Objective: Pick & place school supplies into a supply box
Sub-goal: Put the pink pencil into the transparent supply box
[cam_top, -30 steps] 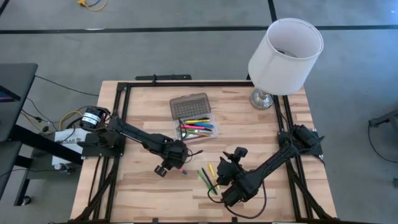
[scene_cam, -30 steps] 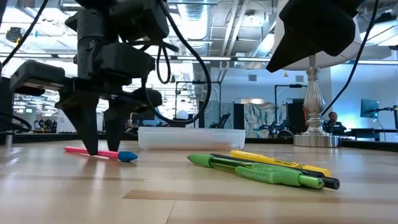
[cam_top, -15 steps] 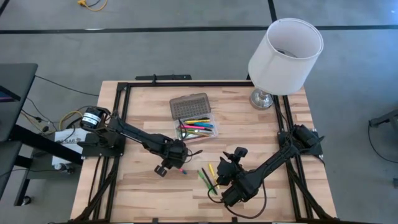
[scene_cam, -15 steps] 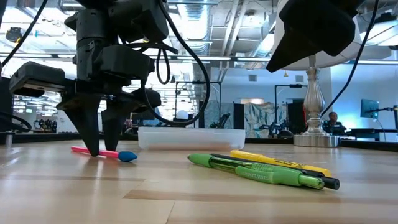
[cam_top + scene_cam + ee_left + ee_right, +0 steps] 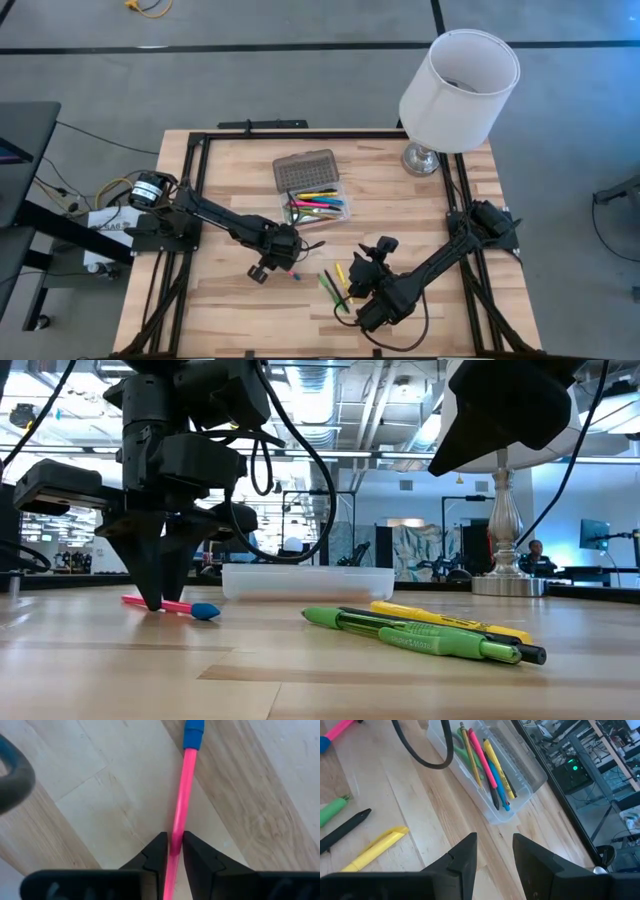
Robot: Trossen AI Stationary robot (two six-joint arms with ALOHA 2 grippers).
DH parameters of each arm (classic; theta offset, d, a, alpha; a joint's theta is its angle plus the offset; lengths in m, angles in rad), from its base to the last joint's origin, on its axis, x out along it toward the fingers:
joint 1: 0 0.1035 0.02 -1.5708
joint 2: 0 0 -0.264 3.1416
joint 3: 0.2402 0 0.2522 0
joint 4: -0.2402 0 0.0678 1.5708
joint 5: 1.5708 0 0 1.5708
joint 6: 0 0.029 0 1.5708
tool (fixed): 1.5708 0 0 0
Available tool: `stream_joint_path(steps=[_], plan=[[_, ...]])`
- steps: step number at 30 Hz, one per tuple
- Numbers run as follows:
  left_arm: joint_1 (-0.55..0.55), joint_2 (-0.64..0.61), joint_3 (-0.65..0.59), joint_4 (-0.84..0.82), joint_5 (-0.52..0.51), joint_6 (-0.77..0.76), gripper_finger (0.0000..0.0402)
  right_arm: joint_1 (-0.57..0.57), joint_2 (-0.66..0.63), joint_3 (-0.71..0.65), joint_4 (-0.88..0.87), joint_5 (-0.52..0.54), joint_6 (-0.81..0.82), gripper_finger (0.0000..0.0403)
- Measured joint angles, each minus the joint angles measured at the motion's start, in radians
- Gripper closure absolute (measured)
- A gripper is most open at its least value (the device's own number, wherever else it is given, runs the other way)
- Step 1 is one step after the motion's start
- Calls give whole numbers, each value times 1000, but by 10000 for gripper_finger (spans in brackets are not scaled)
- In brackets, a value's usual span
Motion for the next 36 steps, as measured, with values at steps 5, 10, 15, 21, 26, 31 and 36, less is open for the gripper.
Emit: stream_joint_path(steps=[5, 10, 15, 21, 26, 31, 36], plan=[[0, 0, 0, 1, -11, 9, 357, 0, 0, 0, 0, 0, 0, 282], [-2, 0, 0, 1, -40, 9, 371, 0, 0, 0, 0, 0, 0, 282], [-2, 0, -1, 2, -46, 9, 381, 0, 0, 0, 0, 0, 0, 282], [-2, 0, -1, 4, -51, 9, 377, 0, 0, 0, 0, 0, 0, 282], [-17, 0, -1, 11, -110, 7, 380, 0, 0, 0, 0, 0, 0, 282], [-48, 0, -2, 27, -177, 5, 381, 0, 0, 0, 0, 0, 0, 282], [-83, 0, -3, 38, -247, 0, 382, 0, 0, 0, 0, 0, 0, 282]])
